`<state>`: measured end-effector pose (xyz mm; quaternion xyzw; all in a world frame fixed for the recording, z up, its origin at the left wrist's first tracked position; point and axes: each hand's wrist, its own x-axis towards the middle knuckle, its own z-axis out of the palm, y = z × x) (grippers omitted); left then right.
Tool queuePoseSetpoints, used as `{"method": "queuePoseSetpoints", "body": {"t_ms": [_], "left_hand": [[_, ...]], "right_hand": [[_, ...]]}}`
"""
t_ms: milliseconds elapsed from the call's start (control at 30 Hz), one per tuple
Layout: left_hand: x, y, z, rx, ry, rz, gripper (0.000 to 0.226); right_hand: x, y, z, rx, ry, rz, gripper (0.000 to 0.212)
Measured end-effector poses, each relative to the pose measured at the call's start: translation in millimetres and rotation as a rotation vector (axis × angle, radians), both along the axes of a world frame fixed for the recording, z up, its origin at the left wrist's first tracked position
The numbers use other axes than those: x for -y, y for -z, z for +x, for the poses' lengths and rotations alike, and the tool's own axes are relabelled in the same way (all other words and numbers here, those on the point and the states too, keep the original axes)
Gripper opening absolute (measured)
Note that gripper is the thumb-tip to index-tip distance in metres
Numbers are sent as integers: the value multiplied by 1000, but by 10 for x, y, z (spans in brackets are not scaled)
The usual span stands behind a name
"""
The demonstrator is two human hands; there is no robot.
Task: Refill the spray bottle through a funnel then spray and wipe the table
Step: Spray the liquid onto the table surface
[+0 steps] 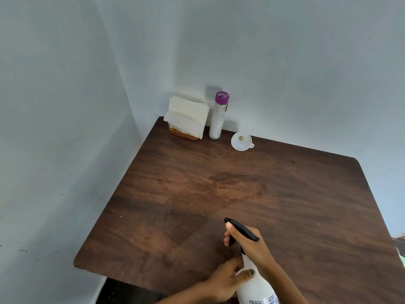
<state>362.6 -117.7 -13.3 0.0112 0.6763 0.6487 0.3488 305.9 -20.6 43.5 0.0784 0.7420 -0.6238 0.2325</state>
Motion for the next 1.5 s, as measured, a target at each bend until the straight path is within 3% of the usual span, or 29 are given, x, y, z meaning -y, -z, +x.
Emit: {"method": "queuePoseSetpoints", "body": {"t_ms": [200, 400, 567, 1000, 1167, 1333, 1500], "left_hand": [[-82, 1, -59, -38, -41, -26, 32], [-78, -74, -193, -45, -5, -23, 53], [-136, -119, -223, -52, 41, -13, 68], [-320, -187, -288, -51, 224, -55, 71], [-410, -183, -224, -84, 299, -102, 65], [-423, -172, -207, -105, 322, -122, 41], [-442, -188, -162, -6, 346, -71, 34]], "right_hand": [[11, 22, -34, -7, 262, 89, 41], [-87, -28, -68, -109, 322, 34, 32], [-108, -30, -103, -85, 452, 93, 42], [-348, -35, -9, -38, 750, 53, 34], [-462, 1, 72, 28, 823, 64, 37], [-513, 21, 167, 86, 899, -29, 31], [-506, 20, 207, 140, 787, 24, 37]]}}
